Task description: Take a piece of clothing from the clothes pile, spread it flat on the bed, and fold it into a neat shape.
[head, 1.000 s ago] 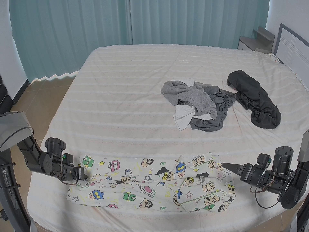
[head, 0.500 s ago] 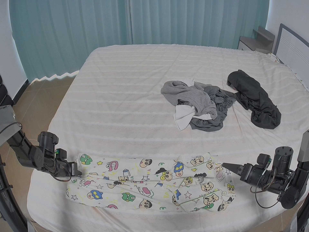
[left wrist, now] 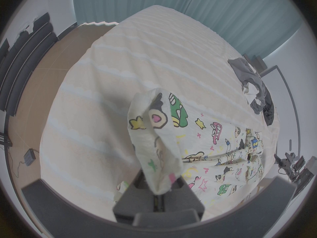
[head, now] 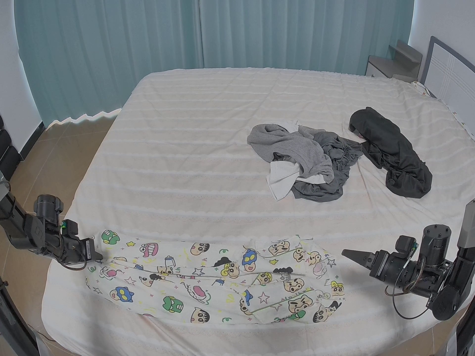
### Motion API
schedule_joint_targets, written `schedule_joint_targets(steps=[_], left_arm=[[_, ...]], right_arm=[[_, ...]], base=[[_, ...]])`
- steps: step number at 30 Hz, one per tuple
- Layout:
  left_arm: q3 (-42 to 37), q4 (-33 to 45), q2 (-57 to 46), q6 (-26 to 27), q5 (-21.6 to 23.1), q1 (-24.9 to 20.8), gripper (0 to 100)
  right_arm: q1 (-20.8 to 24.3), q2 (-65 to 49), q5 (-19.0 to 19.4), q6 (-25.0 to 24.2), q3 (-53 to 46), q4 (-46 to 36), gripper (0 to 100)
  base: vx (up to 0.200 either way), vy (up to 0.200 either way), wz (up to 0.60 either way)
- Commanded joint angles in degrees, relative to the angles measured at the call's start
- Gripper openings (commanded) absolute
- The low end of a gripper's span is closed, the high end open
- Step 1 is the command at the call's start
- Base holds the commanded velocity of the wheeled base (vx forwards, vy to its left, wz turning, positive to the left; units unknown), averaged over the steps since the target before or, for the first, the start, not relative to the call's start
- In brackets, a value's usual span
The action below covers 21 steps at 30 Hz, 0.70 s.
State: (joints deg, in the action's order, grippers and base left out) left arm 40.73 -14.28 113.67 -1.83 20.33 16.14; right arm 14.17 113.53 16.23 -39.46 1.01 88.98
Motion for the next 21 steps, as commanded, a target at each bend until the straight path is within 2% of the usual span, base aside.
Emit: schedule_joint_targets(steps=[1, 6, 8, 9, 11, 17, 21], left_arm=[[3.0, 3.4, -1.4, 1.7, 2.4, 5.2, 0], [7.2, 6.9, -1.2, 3.0, 5.6, 11.8, 0], [9.5, 8.0, -0.8, 4.3, 5.9, 14.8, 0], [9.5, 8.0, -0.8, 4.3, 5.9, 14.8, 0], [13.1, 12.1, 0.3, 6.0, 5.9, 18.1, 0], [18.8, 19.3, 0.0, 9.8, 6.0, 22.1, 0], [20.1, 22.7, -2.7, 10.1, 6.0, 22.3, 0]], right_arm=[[0.0, 0.0, 0.0, 0.0, -1.0, 0.8, 100], [-0.1, 0.0, 0.0, 0.0, -1.0, 0.8, 100], [-0.1, 0.2, 0.1, 0.0, -1.0, 0.8, 100], [-0.1, 0.2, 0.1, 0.0, -1.0, 0.8, 100], [-0.1, 0.3, 0.1, -0.1, -1.0, 0.8, 100], [-0.1, 0.7, 0.1, -0.1, -1.0, 0.8, 100], [-0.1, 1.0, 0.1, 0.0, -1.0, 0.8, 100]], base=[[0.000, 0.000, 0.00], [0.000, 0.000, 0.00], [0.000, 0.000, 0.00], [0.000, 0.000, 0.00], [0.000, 0.000, 0.00], [0.000, 0.000, 0.00], [0.000, 0.000, 0.00]])
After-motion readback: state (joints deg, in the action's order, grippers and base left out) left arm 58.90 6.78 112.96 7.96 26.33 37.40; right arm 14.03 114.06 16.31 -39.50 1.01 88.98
